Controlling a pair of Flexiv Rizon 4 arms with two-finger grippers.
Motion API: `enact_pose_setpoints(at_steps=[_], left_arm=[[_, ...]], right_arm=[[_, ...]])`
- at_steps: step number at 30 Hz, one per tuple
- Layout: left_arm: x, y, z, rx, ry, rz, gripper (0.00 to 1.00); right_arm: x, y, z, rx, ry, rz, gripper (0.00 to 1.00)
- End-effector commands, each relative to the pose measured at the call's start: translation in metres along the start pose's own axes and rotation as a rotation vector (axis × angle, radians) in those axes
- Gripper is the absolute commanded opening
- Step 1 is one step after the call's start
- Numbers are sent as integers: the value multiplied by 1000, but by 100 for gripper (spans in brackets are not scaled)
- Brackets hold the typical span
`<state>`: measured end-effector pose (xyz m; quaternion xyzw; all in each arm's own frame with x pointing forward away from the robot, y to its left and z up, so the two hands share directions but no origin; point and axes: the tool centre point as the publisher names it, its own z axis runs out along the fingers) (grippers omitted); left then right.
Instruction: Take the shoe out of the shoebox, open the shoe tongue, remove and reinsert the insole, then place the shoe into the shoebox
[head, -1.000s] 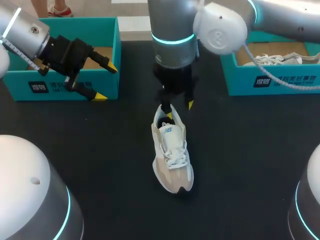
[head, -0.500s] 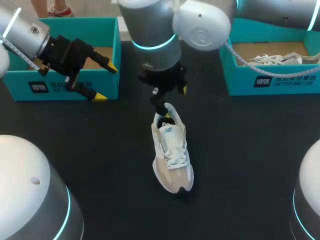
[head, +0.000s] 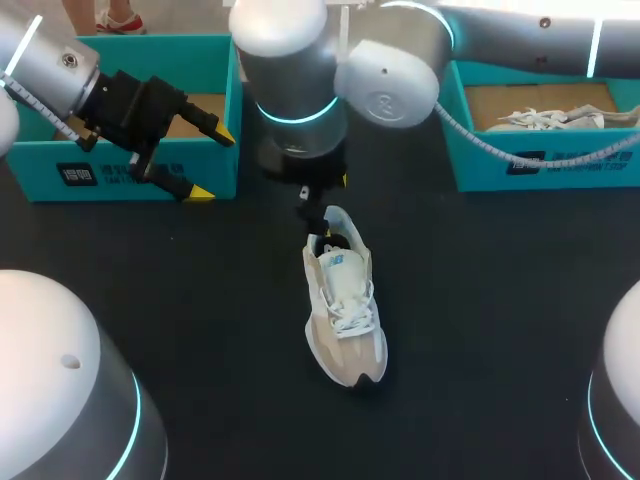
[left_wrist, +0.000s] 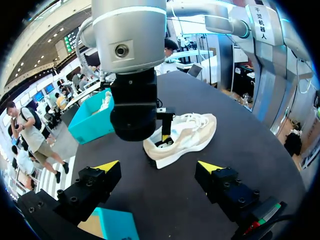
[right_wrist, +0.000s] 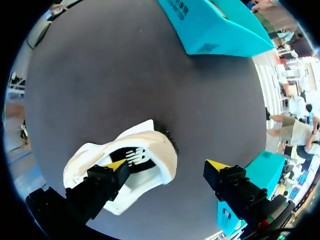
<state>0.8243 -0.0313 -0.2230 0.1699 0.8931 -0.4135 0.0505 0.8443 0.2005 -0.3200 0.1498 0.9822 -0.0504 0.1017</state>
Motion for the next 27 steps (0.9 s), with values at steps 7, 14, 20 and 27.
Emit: enact_pose_setpoints(at_steps=[7,14,20,27], left_arm=[[0,0,0,-3,2,0,100],[0,0,0,-3,2,0,100],[0,0,0,-3,2,0,100],[0,0,0,-3,2,0,100]], right_arm=[[-10,-5,35,-43,-7,-93,83],[-9,0,48,-50,7,-137,48],[-5,5,57,-42,24,-151,45],[-2,-2,53,12,19,-85,0]])
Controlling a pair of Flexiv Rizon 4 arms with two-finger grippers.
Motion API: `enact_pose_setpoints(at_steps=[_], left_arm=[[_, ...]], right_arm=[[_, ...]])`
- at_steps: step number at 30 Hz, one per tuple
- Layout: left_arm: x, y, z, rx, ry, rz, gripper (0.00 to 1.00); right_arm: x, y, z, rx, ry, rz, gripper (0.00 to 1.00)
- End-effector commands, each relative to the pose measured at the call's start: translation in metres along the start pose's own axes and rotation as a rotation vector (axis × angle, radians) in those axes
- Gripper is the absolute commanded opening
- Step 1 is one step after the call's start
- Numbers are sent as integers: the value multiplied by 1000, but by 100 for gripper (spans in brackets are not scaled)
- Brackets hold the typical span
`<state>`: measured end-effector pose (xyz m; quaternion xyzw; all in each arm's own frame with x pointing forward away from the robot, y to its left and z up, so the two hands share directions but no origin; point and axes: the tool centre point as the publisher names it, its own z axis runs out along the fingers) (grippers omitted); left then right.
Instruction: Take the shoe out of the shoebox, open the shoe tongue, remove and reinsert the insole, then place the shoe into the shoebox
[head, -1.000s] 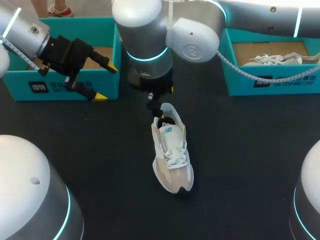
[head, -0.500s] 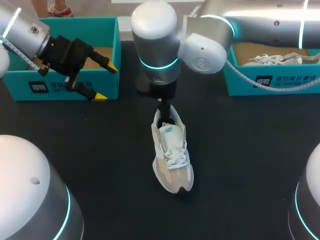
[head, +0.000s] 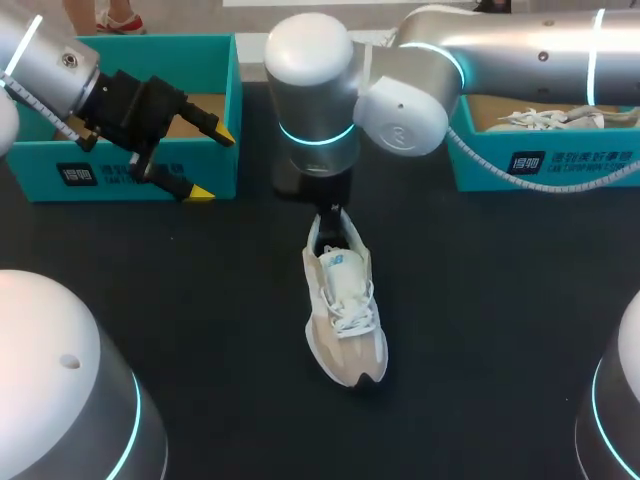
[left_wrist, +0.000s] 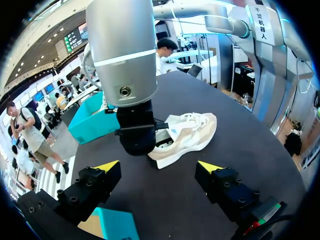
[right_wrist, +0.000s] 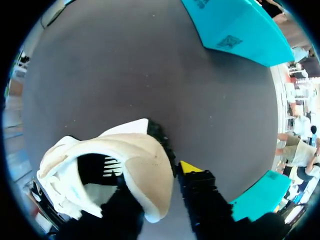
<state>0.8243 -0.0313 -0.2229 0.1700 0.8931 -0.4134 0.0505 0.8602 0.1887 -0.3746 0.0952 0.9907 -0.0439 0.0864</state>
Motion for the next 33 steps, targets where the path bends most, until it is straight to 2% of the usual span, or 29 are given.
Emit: enact_pose_setpoints(at_steps=[1,5,13,16,18,21,28,31,33], left_arm=[[0,0,0,-3,2,0,100],[0,0,0,-3,2,0,100],[0,0,0,-3,2,0,100],[0,0,0,-3,2,0,100],[0,0,0,-3,2,0,100],[0,0,0,-3,2,0,100],[0,0,0,-3,2,0,100],[0,0,0,-3,2,0,100],[0,0,0,-3,2,0,100]], right_arm=[[4,-1,-8,35,-17,32,0],[0,-12,-33,73,-44,85,0],[-10,-47,-111,154,-97,114,0],[-15,-59,-135,153,-108,141,0],[-20,-68,-155,196,-117,187,0],[-29,-76,-181,173,-143,197,0],[-46,-82,-217,178,-182,140,0],[-49,-84,-219,189,-186,130,0],[-48,-82,-221,166,-211,135,0]])
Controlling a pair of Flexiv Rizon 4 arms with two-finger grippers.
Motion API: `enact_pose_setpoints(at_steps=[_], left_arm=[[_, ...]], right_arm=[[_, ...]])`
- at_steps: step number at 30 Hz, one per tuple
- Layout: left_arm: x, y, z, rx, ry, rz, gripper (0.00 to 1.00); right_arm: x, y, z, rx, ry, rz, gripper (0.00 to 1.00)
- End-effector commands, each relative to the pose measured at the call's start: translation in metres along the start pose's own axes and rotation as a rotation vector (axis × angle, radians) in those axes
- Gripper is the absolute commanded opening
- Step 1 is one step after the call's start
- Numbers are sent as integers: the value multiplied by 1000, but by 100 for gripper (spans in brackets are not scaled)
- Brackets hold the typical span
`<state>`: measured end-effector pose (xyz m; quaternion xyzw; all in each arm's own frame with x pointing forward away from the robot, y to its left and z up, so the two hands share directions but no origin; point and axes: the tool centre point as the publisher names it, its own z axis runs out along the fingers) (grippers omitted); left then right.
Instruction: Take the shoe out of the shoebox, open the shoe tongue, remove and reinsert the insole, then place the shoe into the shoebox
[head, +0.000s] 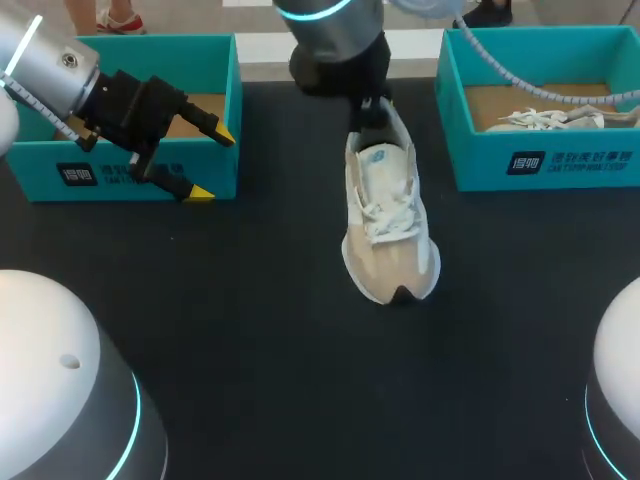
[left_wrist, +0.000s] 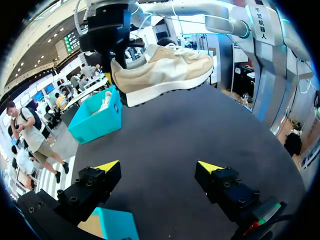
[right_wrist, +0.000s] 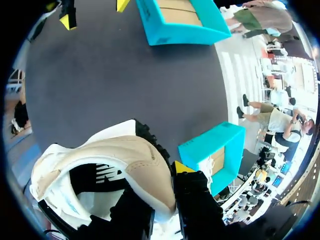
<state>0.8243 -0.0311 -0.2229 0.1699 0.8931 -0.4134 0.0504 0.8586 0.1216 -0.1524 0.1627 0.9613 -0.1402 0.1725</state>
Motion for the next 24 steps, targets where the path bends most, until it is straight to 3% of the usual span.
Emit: enact_pose_setpoints(at_steps=[1,7,18,24], left_arm=[[0,0,0,-3,2,0,100],[0,0,0,-3,2,0,100],[0,0,0,-3,2,0,100],[0,0,0,-3,2,0,100]], right_arm=[[5,-1,-11,-37,-33,6,0],[29,0,-10,-53,-33,-3,0],[9,2,-9,-70,-16,-33,0],[9,2,-9,-70,-16,-33,0]])
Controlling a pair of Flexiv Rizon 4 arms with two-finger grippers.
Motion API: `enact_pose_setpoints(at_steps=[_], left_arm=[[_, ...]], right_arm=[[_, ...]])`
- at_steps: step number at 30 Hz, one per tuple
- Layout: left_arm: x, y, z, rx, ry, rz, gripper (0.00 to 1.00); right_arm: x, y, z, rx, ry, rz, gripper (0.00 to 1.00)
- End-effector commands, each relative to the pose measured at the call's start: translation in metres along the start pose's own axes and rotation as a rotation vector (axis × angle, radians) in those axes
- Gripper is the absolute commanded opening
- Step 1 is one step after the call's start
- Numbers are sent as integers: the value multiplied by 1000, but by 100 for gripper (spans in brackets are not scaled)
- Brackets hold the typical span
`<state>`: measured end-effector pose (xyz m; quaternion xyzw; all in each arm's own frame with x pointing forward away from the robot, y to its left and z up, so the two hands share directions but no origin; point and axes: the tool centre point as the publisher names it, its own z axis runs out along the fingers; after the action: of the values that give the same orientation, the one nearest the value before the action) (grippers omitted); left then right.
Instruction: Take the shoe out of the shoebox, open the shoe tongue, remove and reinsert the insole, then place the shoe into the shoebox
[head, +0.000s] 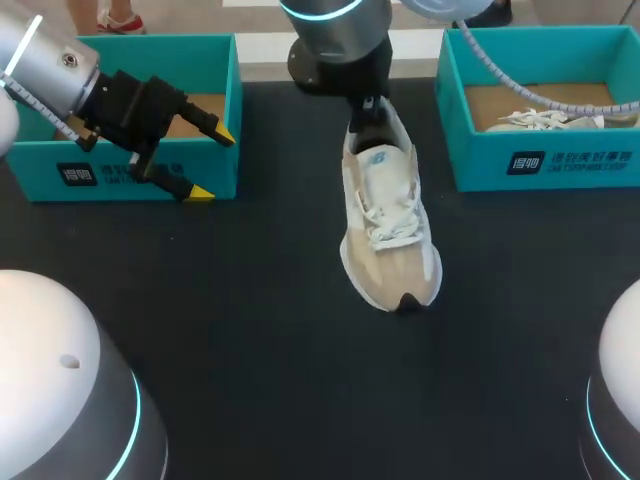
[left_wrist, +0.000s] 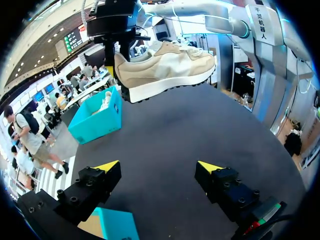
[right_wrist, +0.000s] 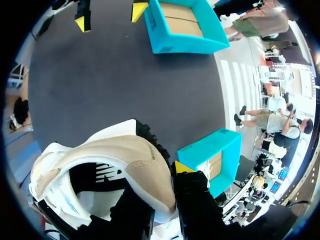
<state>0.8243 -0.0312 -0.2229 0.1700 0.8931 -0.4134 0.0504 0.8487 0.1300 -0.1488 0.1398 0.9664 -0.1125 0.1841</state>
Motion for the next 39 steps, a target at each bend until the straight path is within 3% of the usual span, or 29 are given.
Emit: enact_pose_setpoints(at_steps=[1,11,17,25,29,39], left_arm=[[0,0,0,-3,2,0,100],[0,0,0,-3,2,0,100],[0,0,0,-3,2,0,100],[0,0,0,-3,2,0,100],[0,0,0,-3,2,0,100],[0,0,0,-3,2,0,100]], right_arm=[[-1,-1,0,-4,2,0,0],[-6,-5,3,-5,16,18,0],[-61,-51,28,33,10,20,0],[-129,-109,60,0,-29,66,0],[-160,-135,73,25,-39,161,0],[-160,-135,73,25,-39,161,0]])
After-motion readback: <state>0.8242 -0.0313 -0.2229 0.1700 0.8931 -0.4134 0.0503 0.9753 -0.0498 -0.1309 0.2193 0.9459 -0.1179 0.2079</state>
